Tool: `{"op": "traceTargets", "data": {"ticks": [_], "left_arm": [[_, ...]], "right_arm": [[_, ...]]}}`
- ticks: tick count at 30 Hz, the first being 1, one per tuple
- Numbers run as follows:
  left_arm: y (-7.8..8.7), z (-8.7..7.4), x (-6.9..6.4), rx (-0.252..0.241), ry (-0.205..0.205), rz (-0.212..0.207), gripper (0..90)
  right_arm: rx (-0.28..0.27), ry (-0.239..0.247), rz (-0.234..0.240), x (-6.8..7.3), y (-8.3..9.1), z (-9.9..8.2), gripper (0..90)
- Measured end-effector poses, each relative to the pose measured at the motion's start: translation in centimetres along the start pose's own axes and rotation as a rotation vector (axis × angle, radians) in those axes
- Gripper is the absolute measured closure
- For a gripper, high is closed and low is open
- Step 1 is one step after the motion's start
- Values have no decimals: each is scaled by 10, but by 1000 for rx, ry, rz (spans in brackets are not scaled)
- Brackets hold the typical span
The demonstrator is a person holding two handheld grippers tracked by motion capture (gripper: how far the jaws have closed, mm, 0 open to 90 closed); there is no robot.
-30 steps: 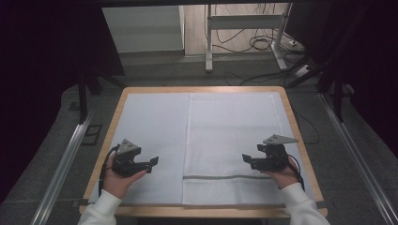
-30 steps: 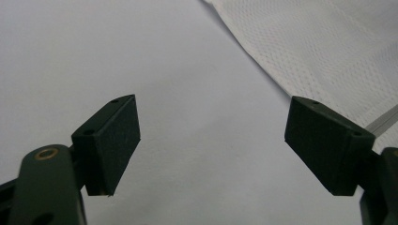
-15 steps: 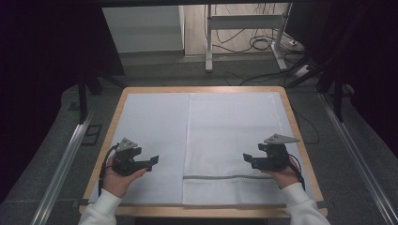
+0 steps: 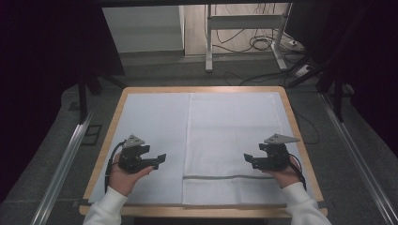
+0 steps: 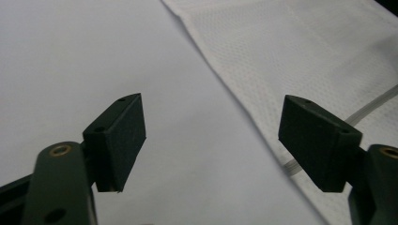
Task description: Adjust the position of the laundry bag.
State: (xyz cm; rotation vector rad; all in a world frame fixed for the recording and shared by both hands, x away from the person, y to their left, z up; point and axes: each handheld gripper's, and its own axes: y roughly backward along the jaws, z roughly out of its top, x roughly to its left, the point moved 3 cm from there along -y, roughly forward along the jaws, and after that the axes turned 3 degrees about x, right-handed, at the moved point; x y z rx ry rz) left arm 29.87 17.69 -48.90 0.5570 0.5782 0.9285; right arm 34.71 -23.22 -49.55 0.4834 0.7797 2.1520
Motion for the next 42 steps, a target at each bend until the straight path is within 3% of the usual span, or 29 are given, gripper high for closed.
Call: {"op": "traceTargets", "data": {"ticks": [2, 7, 13, 23, 28, 33, 42], "left_arm": [[-6, 2, -5, 15, 24, -51, 258], [-16, 4, -10, 42, 48, -73, 260], [-21, 6, -14, 57, 60, -73, 259], [-49, 2, -31, 140, 49, -106, 282], [-62, 3, -35, 190, 71, -115, 293], [-75, 1, -40, 230, 96, -155, 296], [-83, -1, -44, 246, 108, -163, 323]], "right_arm": [[-6, 0, -2, -1, 2, 1, 221], [-32, 10, -34, -3, 7, 3, 221], [-25, 8, -45, -4, 6, 2, 221], [-20, 12, -59, -4, 4, 2, 220], [-19, 10, -68, -5, 4, 2, 215], [-18, 7, -77, -5, 3, 2, 213], [-21, 11, -82, -5, 4, 2, 214]]}}
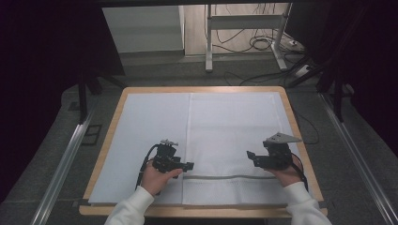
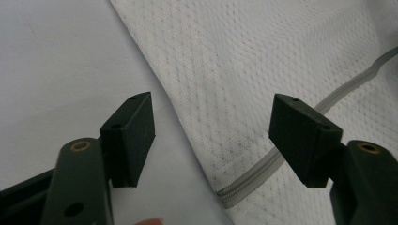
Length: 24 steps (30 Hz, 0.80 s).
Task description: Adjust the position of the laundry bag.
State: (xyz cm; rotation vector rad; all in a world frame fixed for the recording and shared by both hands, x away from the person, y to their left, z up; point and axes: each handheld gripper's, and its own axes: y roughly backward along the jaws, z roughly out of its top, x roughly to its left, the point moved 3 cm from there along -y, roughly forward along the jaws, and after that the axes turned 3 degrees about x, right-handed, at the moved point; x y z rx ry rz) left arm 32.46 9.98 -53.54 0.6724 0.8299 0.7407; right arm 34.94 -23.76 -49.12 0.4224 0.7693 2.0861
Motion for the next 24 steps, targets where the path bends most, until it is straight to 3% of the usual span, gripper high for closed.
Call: {"op": "traceTargets", "data": {"ticks": [6, 20, 24], "left_arm": [[-10, 3, -1, 10, 17, 0, 342], [-17, 5, 0, 27, 12, 10, 415], [-18, 5, 1, 13, 20, 19, 455]], "right_arm": [[-2, 0, 0, 1, 0, 0, 213], [-10, -3, -1, 0, 3, 2, 213], [-12, 0, 0, 0, 4, 2, 214]]}}
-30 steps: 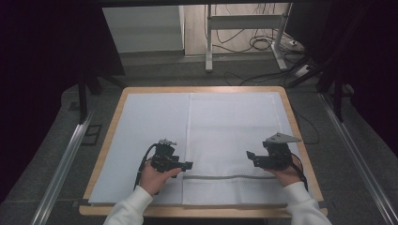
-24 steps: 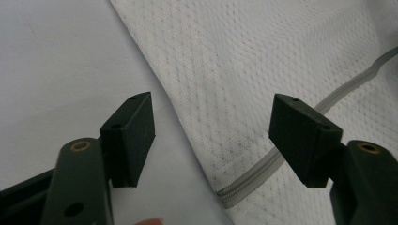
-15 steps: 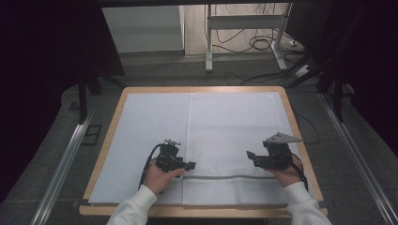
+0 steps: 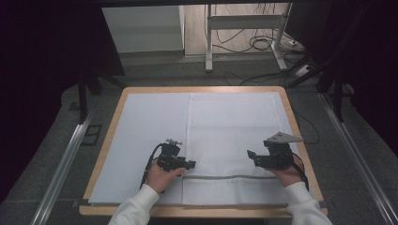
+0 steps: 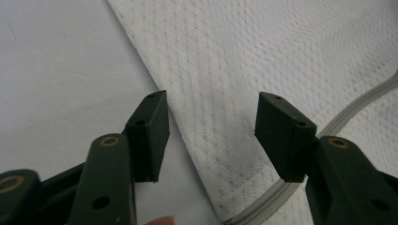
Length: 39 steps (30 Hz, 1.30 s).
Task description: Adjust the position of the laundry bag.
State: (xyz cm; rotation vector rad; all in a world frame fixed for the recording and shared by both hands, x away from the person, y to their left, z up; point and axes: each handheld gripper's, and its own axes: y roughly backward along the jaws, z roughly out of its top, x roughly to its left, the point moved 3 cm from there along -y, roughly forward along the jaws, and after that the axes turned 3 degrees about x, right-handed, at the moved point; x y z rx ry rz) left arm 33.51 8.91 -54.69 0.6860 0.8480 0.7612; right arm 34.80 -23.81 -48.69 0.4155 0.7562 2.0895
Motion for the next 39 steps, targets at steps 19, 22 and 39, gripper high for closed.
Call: {"op": "traceTargets", "data": {"ticks": [19, 22, 39], "left_arm": [[-8, -3, -11, -22, -109, 72, 740], [-8, -3, -10, -24, -120, 77, 776], [-7, -4, -7, -49, -108, 46, 874]], "right_arm": [[-8, 1, -1, 0, 2, 1, 214], [-9, -3, -2, -1, 2, 2, 214], [19, -44, -22, -17, 6, -2, 214]]}}
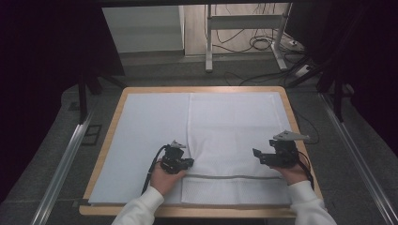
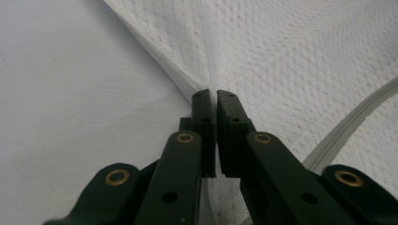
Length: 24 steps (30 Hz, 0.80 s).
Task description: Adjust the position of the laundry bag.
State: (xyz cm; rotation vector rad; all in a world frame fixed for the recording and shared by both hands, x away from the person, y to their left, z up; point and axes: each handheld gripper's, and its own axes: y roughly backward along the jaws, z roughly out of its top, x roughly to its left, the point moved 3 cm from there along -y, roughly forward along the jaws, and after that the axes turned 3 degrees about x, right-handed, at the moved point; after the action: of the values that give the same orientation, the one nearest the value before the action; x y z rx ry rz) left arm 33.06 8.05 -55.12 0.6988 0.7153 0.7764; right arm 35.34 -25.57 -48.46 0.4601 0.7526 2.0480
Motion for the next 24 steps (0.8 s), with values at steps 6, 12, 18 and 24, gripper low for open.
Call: {"op": "traceTargets", "data": {"ticks": [6, 12, 18, 24], "left_arm": [[2, 1, 0, -10, 14, -21, 877], [4, 1, 1, -14, 20, -29, 878], [4, 1, 1, -16, 22, -33, 880], [4, 1, 1, -16, 23, -41, 880]], "right_arm": [[55, -41, -24, -18, 6, -2, 225], [130, -71, -53, -37, 13, -6, 276], [186, -142, -100, -59, 14, -16, 334], [231, -181, -128, -77, 14, -27, 376]]}}
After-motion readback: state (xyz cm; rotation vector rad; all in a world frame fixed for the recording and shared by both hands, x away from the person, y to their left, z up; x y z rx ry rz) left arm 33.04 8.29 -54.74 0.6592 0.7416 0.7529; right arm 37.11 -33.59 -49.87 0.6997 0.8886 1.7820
